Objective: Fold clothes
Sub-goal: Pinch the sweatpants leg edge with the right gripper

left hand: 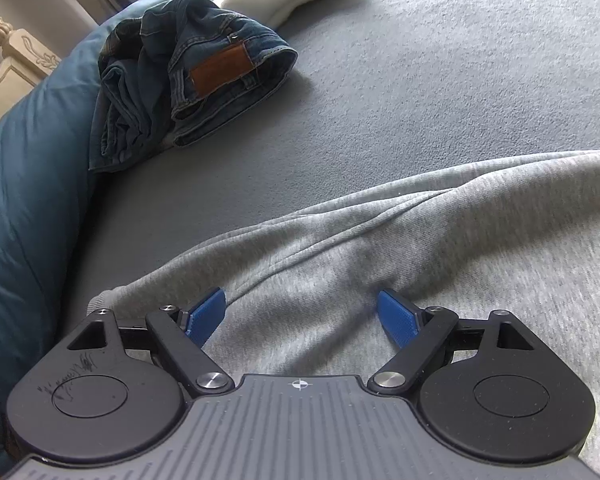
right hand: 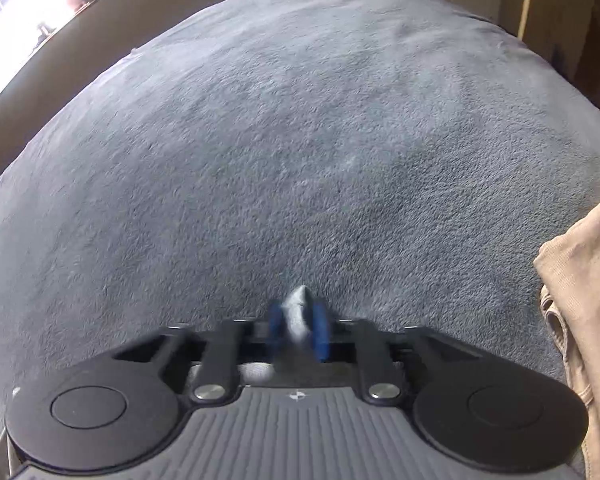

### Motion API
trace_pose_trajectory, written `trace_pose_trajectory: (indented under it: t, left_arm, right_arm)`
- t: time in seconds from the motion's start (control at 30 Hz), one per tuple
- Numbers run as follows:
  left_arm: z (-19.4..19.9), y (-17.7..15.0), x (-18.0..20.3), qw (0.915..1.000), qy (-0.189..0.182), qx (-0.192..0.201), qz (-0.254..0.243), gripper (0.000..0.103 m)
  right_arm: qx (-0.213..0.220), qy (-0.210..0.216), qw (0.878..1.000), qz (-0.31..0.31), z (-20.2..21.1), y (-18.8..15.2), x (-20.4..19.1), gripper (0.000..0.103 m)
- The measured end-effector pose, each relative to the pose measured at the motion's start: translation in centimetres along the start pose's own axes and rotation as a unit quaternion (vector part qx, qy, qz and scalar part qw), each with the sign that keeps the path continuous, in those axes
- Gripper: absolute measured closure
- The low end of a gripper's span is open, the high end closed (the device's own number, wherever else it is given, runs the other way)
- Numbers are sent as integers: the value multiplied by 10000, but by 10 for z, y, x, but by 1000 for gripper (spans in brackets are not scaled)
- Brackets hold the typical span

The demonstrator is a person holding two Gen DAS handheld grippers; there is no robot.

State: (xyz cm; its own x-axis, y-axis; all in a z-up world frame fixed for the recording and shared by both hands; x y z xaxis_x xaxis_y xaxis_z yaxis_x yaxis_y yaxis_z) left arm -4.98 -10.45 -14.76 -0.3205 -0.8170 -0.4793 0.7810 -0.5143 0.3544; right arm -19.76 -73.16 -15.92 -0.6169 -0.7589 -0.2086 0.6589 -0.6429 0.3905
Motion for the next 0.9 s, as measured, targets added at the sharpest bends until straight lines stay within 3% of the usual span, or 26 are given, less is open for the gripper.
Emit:
trace_pose_trajectory:
  t: [0.07, 0.2, 0.47, 0.6, 0.67, 0.7, 0.8, 0.9]
  left_arm:
    - [1, 1, 1, 10000, 35, -9, -82, 18]
    - [1, 5, 3, 9998, 77, -60, -193, 18]
    - [1, 4, 3, 9997, 99, -47, -203, 18]
    - [1, 4, 3, 9999, 100, -58, -113, 18]
    - [1, 3, 3, 9999, 99, -52, -87, 18]
    - [1, 3, 3, 9999, 98, -49, -74, 18]
    - [1, 2, 3, 10000, 83, -29, -35, 18]
    - [0, 2, 3, 10000, 66, -11, -46, 18]
  right_arm:
    - [163, -188, 9994, 250, 9, 3, -8, 96]
    - [461, -257, 9985, 120, 22, 10, -5, 97]
    - [341, -532, 9979, -138, -6, 3, 9, 95]
    - [549, -397, 9946, -782, 17, 13, 22, 80]
    - [685, -426, 9936, -795, 42, 14, 27, 69]
    - [697, -440, 9938, -751, 53, 13, 29, 68]
    - [86, -583, 9982, -102, 71, -4, 23, 68]
    - [-555, -867, 9939, 401, 73, -30, 15, 68]
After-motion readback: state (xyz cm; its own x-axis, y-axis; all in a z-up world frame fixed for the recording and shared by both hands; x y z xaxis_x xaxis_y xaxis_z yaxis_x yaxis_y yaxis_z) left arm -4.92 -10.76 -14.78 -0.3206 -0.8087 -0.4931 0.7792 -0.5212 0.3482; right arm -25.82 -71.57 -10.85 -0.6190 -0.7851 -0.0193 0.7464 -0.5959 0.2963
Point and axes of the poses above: each gripper's, at about its wrist camera, not at the fingertips, and z roughly against the way its jaws point, x to its right, y to its top, the point moved 1 cm from there along -z, roughly the way its jaws point, and after that the axes turned 1 degree about -x, right-handed, at the moved point
